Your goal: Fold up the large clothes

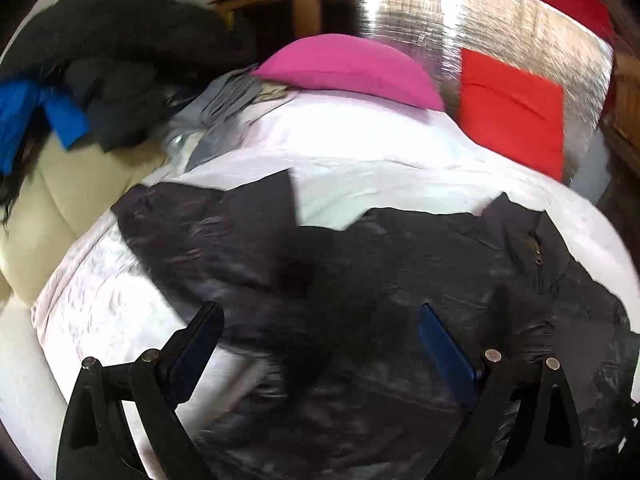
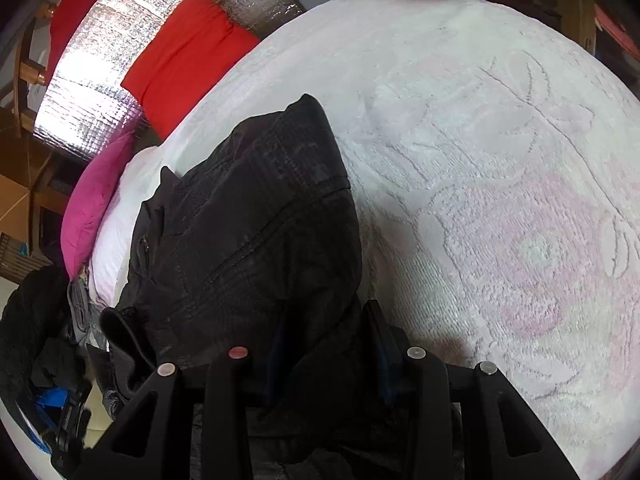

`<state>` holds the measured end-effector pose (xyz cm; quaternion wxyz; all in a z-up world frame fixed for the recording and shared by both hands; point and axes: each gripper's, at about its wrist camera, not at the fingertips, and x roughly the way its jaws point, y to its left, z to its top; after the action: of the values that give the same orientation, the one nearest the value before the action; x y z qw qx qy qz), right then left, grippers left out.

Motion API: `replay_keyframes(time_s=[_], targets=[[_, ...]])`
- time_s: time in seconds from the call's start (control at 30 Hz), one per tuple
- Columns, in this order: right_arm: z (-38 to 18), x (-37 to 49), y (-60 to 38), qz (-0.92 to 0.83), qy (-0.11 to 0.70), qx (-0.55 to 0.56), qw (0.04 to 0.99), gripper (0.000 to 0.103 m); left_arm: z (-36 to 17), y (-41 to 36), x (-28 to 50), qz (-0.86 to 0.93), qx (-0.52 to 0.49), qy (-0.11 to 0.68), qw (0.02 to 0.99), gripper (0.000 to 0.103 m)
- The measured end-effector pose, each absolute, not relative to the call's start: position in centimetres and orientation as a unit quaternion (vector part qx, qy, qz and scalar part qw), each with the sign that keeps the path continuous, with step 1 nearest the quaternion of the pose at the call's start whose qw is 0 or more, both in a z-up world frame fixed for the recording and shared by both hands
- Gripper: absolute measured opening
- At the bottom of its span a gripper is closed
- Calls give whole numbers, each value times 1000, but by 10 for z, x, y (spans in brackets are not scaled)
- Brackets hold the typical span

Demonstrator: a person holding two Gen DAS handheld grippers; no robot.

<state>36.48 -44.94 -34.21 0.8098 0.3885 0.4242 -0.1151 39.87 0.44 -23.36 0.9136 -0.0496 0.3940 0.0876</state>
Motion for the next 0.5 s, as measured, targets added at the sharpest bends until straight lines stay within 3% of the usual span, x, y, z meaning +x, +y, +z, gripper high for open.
replay_keyframes(time_s=[0.1,0.2,0.23,0.27,0.5], targets=[[-304,353,-438,-151,387,325,850,42,-234,13,393,62,-57,404,911,98],[-256,330,-422,-125,288,308,898,70,-232,10,393,57,-28,399,915,98],[-247,326,-414,-91,263,309,910,85,-231,8,392,59,-19,396,916,98],[-241,327,-405,-50,250,308,917,89,-229,8,391,63,-14,394,917,98],[-279,409,-326,105,343,329,874,90,-236,33,405,96,-4,405,909,98]])
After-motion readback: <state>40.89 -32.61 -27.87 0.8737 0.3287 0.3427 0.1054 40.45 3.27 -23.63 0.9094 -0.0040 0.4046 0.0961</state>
